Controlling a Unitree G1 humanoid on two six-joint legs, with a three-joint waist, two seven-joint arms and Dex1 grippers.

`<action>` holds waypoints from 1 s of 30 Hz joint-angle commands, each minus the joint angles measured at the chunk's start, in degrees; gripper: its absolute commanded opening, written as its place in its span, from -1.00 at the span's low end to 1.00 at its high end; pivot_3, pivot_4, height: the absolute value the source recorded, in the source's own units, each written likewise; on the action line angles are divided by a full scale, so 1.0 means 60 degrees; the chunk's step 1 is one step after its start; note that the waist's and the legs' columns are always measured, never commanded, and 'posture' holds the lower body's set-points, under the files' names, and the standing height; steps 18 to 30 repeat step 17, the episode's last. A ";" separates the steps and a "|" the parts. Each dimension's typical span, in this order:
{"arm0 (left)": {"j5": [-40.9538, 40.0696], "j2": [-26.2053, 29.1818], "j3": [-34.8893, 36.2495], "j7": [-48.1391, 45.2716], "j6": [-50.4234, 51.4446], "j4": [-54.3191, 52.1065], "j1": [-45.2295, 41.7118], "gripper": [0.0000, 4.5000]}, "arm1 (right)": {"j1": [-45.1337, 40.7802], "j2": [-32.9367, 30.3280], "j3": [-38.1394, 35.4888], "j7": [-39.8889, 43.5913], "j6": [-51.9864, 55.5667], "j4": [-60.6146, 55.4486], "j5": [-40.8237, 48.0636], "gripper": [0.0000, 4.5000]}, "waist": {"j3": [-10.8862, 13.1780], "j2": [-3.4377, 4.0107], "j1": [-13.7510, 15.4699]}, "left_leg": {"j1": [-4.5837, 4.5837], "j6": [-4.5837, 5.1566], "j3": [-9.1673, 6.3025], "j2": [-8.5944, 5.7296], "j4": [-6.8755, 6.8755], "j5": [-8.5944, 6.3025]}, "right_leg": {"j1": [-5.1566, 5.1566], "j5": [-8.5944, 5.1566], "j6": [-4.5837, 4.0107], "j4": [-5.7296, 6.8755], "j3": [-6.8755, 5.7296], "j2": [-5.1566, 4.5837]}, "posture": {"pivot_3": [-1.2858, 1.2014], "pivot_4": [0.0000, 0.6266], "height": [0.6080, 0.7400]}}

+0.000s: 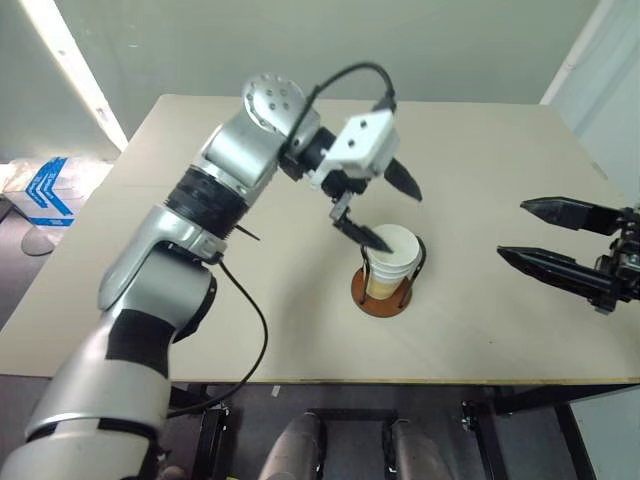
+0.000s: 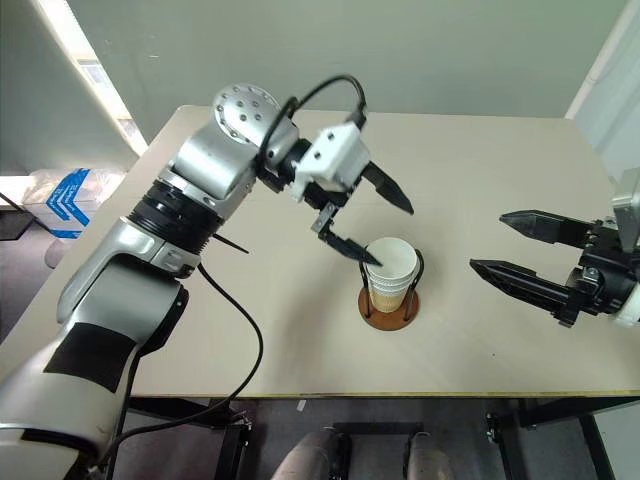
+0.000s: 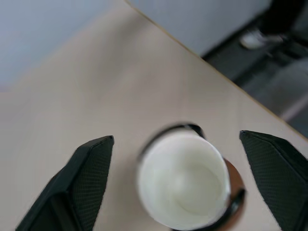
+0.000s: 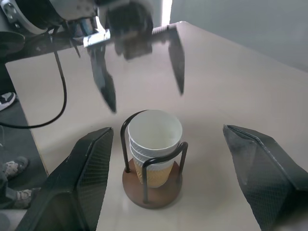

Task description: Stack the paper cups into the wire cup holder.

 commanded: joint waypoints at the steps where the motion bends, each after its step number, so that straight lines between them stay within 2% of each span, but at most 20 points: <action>1: -0.0140 0.0250 0.1350 0.0844 0.1093 -0.0636 0.0307 0.99 | -0.0212 -0.0200 0.0282 0.0052 -0.0261 0.0304 -0.0394 0.71 | -0.0002 0.0003 -0.0007 | 0.0006 0.0000 0.0001 0.0001 0.0000 0.0000 | 0.0002 -0.0002 0.0003 0.0003 0.0000 0.0000 | 0.03 -0.52 1.00; 7: -0.0319 0.0984 0.3539 0.3857 0.3456 -0.2940 0.3069 0.99 | -0.1135 -0.0106 0.2355 0.0467 -0.1033 0.1936 -0.2233 0.71 | -0.0014 0.0023 -0.0124 | 0.0042 -0.0009 0.0023 0.0006 0.0003 0.0013 | 0.0010 -0.0005 0.0008 0.0029 0.0003 0.0003 | 0.03 -0.52 1.00; 11: -0.0127 0.1140 0.4395 0.5411 0.4169 -0.4014 0.4455 0.99 | -0.2114 0.0172 0.3609 0.0543 -0.1829 0.3222 -0.3723 0.71 | -0.0012 0.0021 -0.0096 | 0.0048 -0.0015 0.0021 0.0005 0.0019 0.0037 | 0.0011 0.0005 -0.0007 0.0051 0.0004 0.0003 | 0.03 -0.52 1.00; 16: -0.0069 0.1246 0.5249 0.6805 0.4757 -0.5122 0.5766 0.99 | -0.2963 0.0646 0.4503 0.0812 -0.2166 0.4375 -0.4707 0.71 | -0.0013 0.0021 -0.0038 | 0.0064 -0.0011 0.0008 0.0002 0.0016 0.0073 | 0.0031 0.0037 -0.0056 0.0052 0.0001 0.0003 | 0.03 -0.52 1.00; 30: -0.0048 0.1267 0.5368 0.6990 0.4825 -0.5297 0.5956 0.99 | -0.3113 0.0773 0.4587 0.0799 -0.2197 0.4553 -0.4839 0.71 | -0.0013 0.0021 -0.0038 | 0.0085 -0.0011 0.0014 0.0000 0.0009 0.0073 | 0.0045 0.0036 -0.0065 0.0053 0.0002 0.0003 | 0.03 -0.52 1.00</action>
